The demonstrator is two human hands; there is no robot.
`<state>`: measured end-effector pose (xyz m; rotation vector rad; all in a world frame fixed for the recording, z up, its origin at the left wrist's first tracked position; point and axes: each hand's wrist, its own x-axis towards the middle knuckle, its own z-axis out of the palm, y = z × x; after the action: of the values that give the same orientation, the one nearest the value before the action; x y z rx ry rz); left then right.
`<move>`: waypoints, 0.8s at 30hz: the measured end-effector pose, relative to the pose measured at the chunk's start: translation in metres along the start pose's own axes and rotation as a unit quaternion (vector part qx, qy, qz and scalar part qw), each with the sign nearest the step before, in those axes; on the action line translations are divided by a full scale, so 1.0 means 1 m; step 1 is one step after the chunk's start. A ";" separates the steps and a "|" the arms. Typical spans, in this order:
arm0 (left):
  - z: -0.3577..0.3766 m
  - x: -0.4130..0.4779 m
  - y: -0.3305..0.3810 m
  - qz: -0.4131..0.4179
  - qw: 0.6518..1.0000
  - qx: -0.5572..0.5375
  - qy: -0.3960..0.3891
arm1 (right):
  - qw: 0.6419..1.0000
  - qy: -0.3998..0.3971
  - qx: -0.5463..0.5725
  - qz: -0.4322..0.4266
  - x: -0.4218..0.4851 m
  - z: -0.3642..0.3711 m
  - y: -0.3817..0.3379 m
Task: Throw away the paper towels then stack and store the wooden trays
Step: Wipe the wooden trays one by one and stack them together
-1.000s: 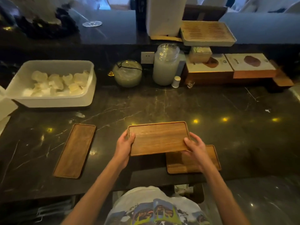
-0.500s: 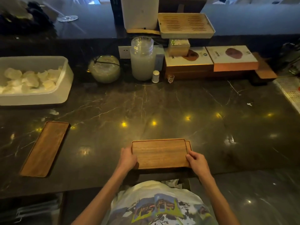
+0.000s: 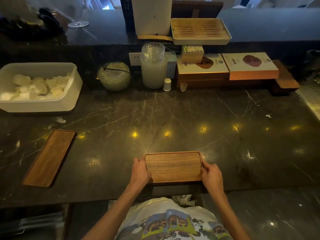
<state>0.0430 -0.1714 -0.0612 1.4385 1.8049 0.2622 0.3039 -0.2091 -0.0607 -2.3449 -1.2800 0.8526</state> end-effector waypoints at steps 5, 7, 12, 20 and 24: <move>0.004 -0.002 0.002 0.005 1.000 -0.020 -0.005 | 1.000 0.021 0.006 -0.019 -0.001 -0.001 0.006; 0.005 -0.003 0.003 0.013 0.999 -0.043 -0.006 | 0.999 0.021 0.008 -0.028 0.000 -0.002 0.009; 0.009 -0.005 0.002 -0.019 0.989 -0.144 -0.017 | 0.969 -0.072 0.233 0.039 0.003 -0.001 0.008; 0.015 -0.007 -0.006 -0.062 0.956 -0.280 -0.058 | 0.923 -0.150 0.340 0.101 0.007 -0.002 0.008; 0.016 -0.006 -0.007 -0.067 0.953 -0.289 -0.059 | 0.926 -0.155 0.330 0.096 0.008 -0.005 0.009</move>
<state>0.0490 -0.1841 -0.0727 0.8953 1.5444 0.5674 0.3161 -0.2074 -0.0642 -1.8444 -0.6920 1.4917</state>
